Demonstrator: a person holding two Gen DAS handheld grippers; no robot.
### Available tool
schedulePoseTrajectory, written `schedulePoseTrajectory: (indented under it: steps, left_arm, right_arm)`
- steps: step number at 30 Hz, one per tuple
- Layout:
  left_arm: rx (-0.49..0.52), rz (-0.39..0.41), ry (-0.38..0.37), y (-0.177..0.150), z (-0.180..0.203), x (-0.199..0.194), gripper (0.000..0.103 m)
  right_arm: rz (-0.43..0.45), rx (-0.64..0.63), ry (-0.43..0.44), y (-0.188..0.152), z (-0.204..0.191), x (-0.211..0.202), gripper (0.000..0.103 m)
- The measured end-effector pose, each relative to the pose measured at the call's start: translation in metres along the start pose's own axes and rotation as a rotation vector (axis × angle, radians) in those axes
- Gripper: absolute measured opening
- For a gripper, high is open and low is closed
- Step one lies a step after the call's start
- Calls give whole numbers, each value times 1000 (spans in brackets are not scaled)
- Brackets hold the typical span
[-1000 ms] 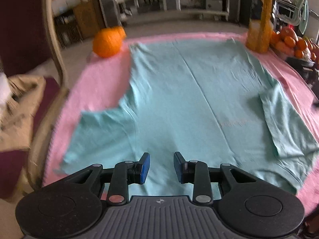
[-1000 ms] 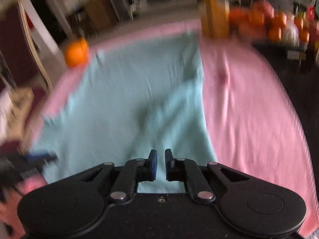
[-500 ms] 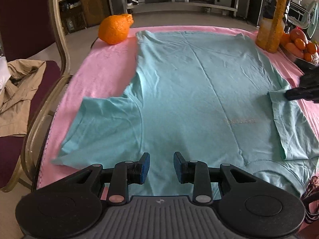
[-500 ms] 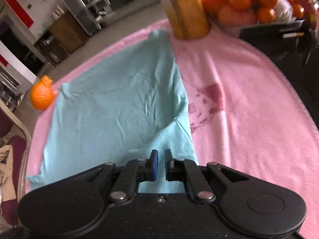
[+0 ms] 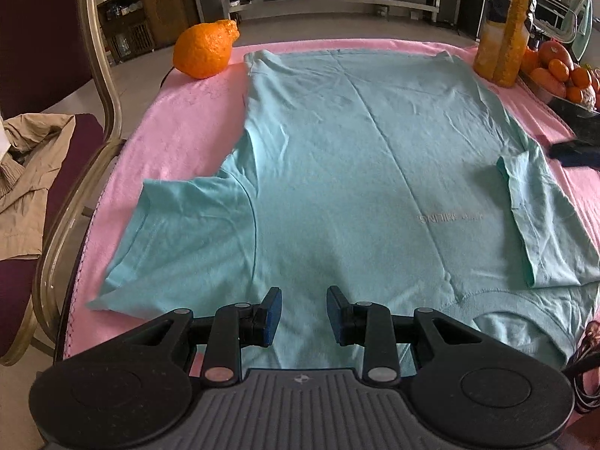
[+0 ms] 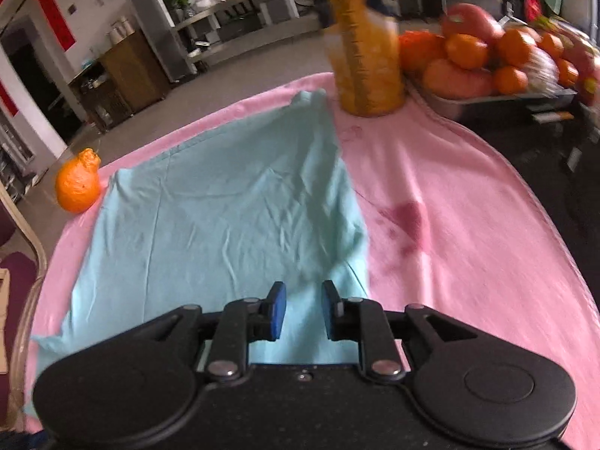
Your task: Fold clothes
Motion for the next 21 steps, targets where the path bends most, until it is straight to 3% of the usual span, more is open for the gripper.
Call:
schedulePoseTrajectory:
  steps: [5,8,10,12,15,16,18,21]
  left_arm:
    - [10,-23,-10,-5,3,3,31]
    - [11,-48,-22,-9,6,8,31]
    - [10,-63,-22,-13,6,11,31]
    - [9,-78,-18,-18,4,12,31]
    - [-2,-80,-21,-24,-3,8,32]
    - [-10,-76,-18,-25,-7,5,31]
    - [-37,-62,-6,-24,-19,1,31]
    - [-93,-48,7,-21,-39,-4,31]
  right_arm:
    - [-41,122,51,-26,21,-35,25]
    - [-116,190,48,-49,40,-34,11]
    - [-165,175,-9,-61,49,-30,11]
    - [-199,142,-70,-69,57,-28,3]
    - [-219,131,-102,-77,59,-39,3]
    - [-210,129,-101,-79,58,-43,5]
    - [-134,112,-20,-69,46,-55,9]
    - [0,78,141,-46,19,-74,10]
Point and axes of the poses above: each gripper's, at about its wrist camera, not at the fingertips, and x roughly the way its jaws point, z to its right, y to its top, the point moved 9 cm from there along x, roughly the way its jaws point, and after that the axes turned 10 degrees about y, right-handed, at the moved point
